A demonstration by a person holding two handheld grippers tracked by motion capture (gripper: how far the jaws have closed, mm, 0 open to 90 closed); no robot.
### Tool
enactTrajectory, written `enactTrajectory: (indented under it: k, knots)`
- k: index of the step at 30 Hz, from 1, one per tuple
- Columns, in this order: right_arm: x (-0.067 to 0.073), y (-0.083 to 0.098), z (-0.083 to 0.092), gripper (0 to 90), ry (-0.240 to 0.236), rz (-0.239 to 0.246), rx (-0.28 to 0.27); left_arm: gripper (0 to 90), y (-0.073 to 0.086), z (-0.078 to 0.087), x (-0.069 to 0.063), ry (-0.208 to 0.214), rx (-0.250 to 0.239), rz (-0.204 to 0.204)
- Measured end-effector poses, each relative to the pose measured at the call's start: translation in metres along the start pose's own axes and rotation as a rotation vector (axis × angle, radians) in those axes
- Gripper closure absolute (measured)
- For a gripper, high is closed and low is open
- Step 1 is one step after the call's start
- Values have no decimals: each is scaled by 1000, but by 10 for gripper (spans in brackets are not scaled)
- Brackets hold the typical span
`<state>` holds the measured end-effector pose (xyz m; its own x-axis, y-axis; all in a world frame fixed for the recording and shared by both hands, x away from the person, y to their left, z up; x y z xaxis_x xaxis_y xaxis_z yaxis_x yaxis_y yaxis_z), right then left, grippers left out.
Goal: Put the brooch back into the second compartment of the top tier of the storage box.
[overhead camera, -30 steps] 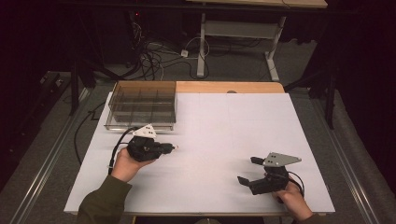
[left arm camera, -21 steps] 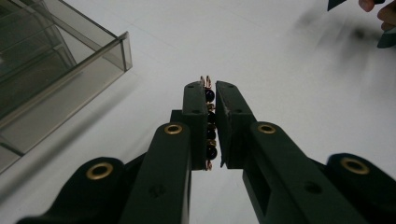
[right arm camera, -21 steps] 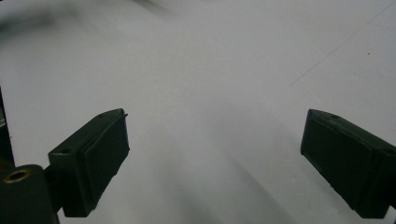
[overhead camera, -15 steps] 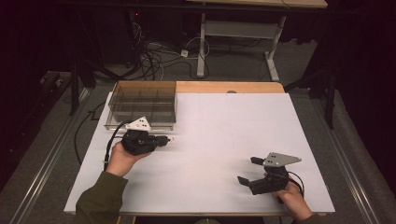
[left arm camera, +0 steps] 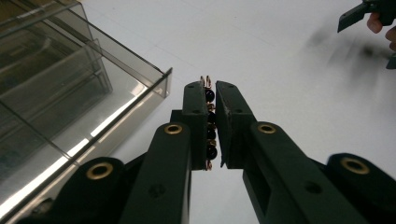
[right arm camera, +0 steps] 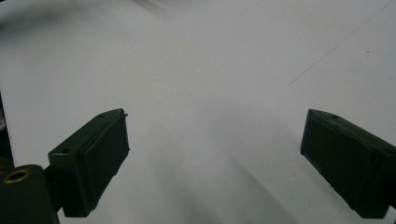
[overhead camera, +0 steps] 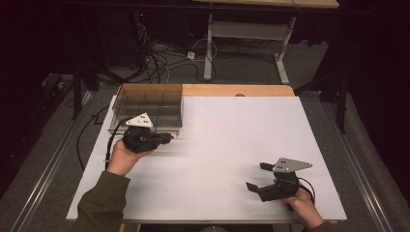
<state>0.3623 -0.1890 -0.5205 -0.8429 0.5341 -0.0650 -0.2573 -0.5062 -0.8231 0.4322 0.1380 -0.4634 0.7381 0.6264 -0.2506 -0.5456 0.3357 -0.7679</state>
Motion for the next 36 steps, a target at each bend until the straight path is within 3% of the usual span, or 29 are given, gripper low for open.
enactTrajectory:
  k: [10,19,36]
  knots:
    - [0,0,0,85,2,1,3,811,-16,10,14,-20,-42,6]
    - [-1,1,0,85,2,-1,4,811,-27,14,32,-87,-52,-1]
    - [-1,0,1,85,8,-10,-7,811,-27,26,52,-158,-74,13]
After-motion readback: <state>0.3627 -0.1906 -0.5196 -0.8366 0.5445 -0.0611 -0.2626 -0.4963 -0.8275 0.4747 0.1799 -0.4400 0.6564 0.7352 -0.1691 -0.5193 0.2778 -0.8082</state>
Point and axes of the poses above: each handheld gripper's, and its own axes: z roughly backward along the jaws, y roughly out of its underside, x roughly to its left, the point moved 9 cm from there along -z, roughly forward along the jaws, and after that the axes turned 9 degrees about z, right-handed, at the moved point
